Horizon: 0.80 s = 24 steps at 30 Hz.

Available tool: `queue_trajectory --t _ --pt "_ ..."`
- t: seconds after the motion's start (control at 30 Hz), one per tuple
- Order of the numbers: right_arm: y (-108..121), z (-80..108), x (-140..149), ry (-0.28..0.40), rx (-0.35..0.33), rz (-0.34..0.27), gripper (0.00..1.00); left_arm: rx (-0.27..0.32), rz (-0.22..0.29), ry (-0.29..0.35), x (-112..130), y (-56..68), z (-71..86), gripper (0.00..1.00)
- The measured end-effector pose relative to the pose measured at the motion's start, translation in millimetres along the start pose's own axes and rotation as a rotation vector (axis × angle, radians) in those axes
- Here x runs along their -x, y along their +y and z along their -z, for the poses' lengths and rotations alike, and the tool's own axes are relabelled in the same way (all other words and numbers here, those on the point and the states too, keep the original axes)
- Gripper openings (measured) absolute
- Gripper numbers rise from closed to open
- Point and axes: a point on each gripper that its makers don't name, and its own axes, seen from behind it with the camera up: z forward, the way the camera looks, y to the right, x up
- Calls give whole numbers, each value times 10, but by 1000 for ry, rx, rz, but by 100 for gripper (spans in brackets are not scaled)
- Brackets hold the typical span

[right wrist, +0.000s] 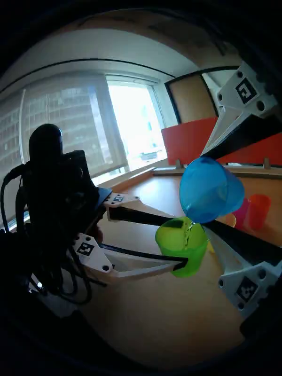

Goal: Pour water

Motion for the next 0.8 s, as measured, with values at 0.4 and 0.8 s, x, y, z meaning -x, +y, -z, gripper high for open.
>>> queue_trajectory --t 0.4,0.8 --pt "-15 14 -35 0 5 32 92 -1 -5 -3 -1 -3 -5 87" --pt "-27 22 -45 -3 10 73 92 5 -9 -7 1 27 -32 88"
